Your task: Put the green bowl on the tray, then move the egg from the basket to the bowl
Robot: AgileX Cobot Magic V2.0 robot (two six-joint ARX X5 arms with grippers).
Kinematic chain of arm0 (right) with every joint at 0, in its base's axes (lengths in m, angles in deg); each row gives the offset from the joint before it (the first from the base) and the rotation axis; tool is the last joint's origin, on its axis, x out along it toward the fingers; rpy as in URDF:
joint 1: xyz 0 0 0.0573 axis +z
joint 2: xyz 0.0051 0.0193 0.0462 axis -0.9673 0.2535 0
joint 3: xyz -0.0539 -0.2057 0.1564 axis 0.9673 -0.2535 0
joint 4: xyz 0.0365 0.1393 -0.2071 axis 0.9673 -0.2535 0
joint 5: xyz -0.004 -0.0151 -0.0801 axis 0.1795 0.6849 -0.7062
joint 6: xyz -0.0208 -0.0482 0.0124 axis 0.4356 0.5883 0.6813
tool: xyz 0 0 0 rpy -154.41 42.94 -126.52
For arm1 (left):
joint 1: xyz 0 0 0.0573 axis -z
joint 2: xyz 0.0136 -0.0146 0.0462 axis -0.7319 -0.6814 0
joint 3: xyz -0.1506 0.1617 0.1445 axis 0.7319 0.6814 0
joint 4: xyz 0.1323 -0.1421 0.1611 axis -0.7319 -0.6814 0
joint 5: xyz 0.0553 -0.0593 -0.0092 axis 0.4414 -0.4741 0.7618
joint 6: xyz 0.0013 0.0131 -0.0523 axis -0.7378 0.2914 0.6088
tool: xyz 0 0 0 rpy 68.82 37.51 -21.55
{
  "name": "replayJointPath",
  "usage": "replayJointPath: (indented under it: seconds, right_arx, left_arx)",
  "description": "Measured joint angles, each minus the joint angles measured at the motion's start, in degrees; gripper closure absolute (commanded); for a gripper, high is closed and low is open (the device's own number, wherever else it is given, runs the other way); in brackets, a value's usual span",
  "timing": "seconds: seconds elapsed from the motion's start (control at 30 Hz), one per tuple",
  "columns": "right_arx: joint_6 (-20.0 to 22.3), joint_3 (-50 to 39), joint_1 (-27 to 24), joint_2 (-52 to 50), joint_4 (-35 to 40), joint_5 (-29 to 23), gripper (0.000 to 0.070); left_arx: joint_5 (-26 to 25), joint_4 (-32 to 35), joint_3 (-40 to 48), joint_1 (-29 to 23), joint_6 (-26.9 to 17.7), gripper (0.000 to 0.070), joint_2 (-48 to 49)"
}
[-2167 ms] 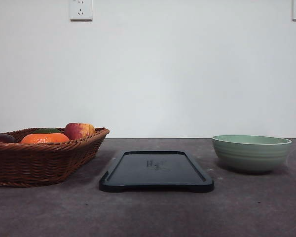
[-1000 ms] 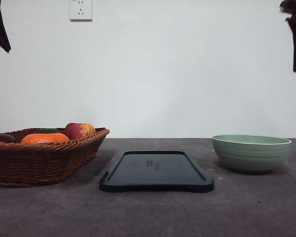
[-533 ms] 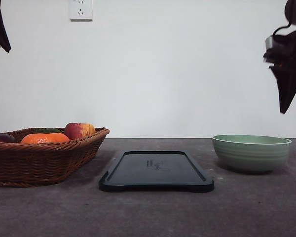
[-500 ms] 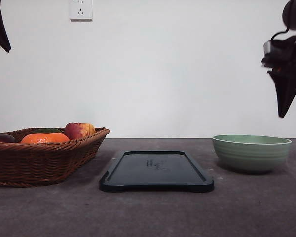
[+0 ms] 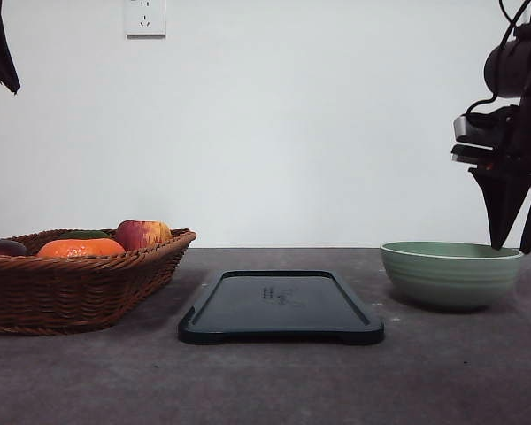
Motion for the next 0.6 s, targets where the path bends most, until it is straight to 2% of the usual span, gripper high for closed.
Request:
replayJointPath:
  seconds: [0.07,0.17,0.23,0.47,0.6]
  right_arx:
    - [0.00,0.00,-0.02,0.55,0.17,-0.01,0.0538]
    - [0.00,0.00,0.00,1.04,0.39,-0.01,0.0649]
    - [0.01,0.00,0.00,1.10,0.55,-0.01,0.0694]
    - [0.00,0.02,0.00,1.10,0.81,0.01,0.0696]
    - [-0.02,2.05,-0.01,1.12,-2.63,-0.03,0.0696]
  left_arx:
    - [0.00,0.00,0.00,0.00,0.00,0.0379,0.00]
    - [0.00,0.00,0.00,0.00,0.00,0.0379,0.00]
    - [0.00,0.00,0.00,0.00,0.00,0.0379,0.00]
    - [0.00,0.00,0.00,0.00,0.00,0.0379,0.00]
    - [0.00,0.00,0.00,0.00,0.00,0.0381,0.00]
